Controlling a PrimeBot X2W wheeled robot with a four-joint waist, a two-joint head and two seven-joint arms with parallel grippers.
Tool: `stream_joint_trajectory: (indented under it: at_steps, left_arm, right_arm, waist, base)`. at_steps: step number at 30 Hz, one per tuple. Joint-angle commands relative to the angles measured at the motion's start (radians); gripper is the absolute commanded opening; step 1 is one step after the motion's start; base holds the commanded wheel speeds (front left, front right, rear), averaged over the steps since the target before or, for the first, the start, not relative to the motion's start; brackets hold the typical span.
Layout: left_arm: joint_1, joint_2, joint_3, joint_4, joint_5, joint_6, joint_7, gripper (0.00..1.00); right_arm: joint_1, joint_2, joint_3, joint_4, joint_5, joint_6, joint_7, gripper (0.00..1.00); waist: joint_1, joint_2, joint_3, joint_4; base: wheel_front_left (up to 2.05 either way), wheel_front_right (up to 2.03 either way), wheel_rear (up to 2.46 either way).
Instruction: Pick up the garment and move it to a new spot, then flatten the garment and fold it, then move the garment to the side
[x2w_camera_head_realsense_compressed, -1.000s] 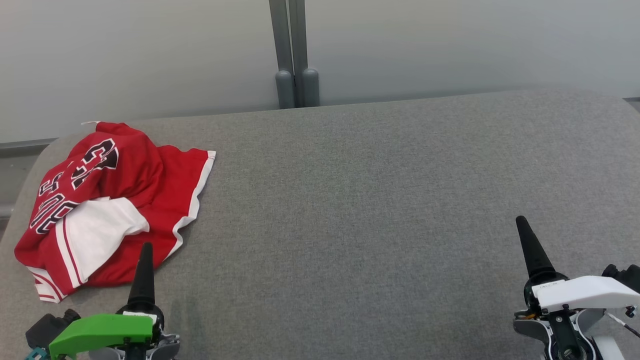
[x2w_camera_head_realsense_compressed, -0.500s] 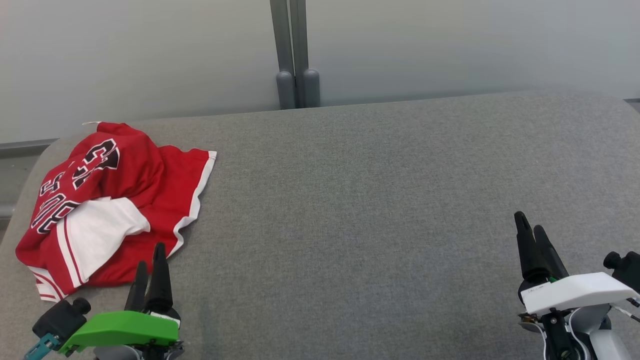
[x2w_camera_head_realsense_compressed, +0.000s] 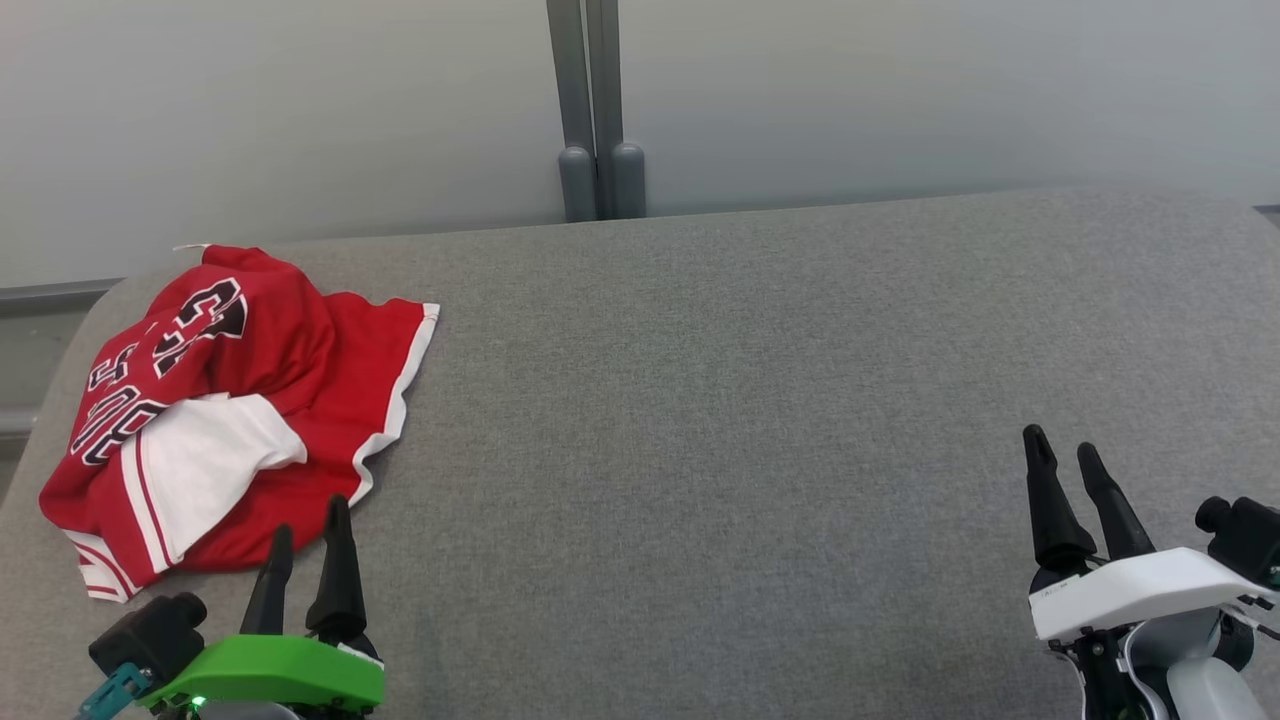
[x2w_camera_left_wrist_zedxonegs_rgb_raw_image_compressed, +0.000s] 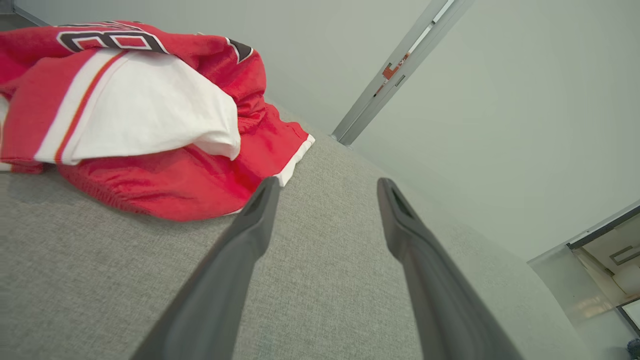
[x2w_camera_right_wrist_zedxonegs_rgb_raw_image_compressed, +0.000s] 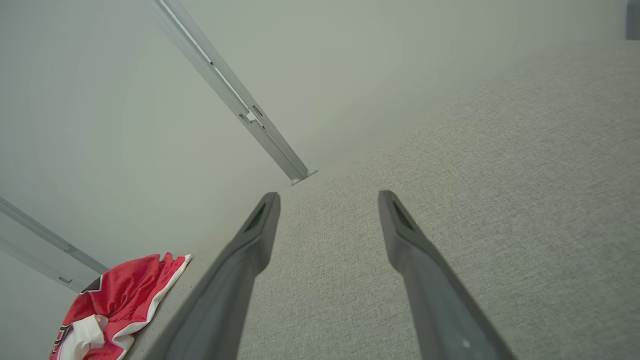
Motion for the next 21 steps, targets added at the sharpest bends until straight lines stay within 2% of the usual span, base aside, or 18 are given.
stream_joint_trajectory:
  at_steps: [1,21]
  left_arm:
    - [-0.001,0.013,-0.003,-0.016,0.042,0.005,-0.012,1.0]
    - [0.034,0.029,-0.021,-0.005,0.274,0.027,-0.067,1.0]
  right_arm:
    - [0.001,-0.009,0.004,-0.009,-0.033,0.0,-0.012,1.0]
    - [0.026,-0.011,-0.001,0.017,-0.253,0.001,-0.068,1.0]
  waist:
    - [0.0,0.0,-0.001,0.0]
    - [0.0,0.0,0.0,0.008]
  base:
    - [0.0,0.0,0.0]
    - [0.0,0.0,0.0]
